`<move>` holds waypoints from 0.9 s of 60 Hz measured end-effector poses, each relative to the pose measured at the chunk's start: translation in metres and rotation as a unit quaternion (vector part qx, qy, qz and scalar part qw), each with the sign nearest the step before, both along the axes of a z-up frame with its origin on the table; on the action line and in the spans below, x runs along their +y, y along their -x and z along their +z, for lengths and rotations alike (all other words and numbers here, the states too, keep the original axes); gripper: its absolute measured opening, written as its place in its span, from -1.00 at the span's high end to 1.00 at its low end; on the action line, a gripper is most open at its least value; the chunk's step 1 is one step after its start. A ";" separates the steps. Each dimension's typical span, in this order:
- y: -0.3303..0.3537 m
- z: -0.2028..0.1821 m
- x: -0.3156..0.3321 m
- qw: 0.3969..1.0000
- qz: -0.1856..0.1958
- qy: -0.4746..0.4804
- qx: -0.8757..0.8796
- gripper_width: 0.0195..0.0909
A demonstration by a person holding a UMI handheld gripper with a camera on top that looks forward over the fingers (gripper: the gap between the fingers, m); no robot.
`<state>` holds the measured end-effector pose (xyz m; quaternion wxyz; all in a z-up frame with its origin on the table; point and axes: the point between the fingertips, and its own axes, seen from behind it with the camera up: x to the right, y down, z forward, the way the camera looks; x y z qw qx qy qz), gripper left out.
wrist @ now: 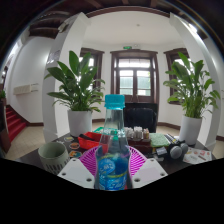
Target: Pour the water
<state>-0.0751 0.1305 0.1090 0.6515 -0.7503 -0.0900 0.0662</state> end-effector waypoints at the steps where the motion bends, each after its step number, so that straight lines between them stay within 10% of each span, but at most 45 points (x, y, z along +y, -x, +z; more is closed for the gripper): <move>1: 0.000 0.000 0.000 1.000 0.000 0.001 0.001 0.47; 12: -0.002 -0.002 -0.003 1.000 -0.008 0.012 -0.005 0.04; 19: -0.008 -0.006 -0.017 0.999 -0.029 0.036 0.017 -0.85; 54: -0.063 0.045 -0.218 0.987 -0.144 0.064 0.004 -0.85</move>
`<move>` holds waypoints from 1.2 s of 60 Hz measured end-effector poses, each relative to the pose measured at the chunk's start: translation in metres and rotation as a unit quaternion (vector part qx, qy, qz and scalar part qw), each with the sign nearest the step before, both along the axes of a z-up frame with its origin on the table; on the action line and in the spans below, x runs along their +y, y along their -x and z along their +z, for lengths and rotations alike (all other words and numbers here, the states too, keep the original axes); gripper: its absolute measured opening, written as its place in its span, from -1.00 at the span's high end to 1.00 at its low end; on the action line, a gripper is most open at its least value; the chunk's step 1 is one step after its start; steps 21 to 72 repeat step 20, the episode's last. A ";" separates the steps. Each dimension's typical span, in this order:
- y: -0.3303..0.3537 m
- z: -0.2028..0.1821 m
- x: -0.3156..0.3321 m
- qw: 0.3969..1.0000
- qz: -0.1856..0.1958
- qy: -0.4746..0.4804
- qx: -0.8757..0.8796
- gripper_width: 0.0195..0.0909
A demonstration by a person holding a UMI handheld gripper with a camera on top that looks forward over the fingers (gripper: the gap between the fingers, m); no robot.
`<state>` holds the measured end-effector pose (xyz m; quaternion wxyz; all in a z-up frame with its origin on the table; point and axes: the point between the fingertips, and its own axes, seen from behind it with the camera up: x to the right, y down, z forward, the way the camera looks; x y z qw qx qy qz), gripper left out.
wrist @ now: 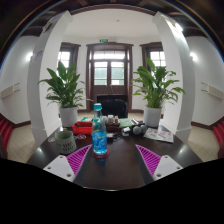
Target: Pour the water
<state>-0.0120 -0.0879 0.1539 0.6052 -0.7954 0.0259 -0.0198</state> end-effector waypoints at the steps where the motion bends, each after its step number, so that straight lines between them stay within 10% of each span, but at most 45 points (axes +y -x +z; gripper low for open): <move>1: 0.000 0.003 -0.003 1.000 -0.001 -0.002 0.000 -0.86; 72: 0.004 0.025 -0.031 1.000 -0.003 -0.016 0.001 -0.85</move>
